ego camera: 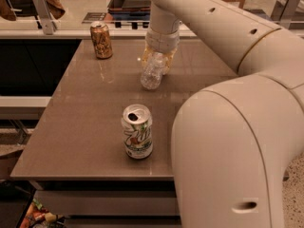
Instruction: Place water bottle upright
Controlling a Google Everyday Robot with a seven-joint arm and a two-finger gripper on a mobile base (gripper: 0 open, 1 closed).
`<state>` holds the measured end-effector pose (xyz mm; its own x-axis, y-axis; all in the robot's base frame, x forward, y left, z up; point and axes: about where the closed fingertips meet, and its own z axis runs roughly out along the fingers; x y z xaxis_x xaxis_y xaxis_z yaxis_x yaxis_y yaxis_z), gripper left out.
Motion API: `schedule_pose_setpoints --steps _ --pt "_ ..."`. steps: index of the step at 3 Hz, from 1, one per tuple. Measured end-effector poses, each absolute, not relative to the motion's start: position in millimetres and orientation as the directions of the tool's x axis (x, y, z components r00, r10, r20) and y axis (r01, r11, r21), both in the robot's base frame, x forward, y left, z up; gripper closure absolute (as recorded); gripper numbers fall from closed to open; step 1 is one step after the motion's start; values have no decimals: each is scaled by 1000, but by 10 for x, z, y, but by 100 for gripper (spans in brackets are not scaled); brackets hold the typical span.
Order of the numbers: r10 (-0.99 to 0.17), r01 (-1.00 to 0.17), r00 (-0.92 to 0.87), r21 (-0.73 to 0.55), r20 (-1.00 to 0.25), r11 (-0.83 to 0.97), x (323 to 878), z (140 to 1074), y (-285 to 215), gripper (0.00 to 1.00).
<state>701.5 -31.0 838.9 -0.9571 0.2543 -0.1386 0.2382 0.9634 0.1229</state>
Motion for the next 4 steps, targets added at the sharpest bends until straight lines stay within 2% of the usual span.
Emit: schedule_pose_setpoints --steps 2,4 --pt "316 244 -911 270 -265 931 6958 8505 -591 100" --pt "384 172 -830 470 -404 866 7114 8632 -878 100"
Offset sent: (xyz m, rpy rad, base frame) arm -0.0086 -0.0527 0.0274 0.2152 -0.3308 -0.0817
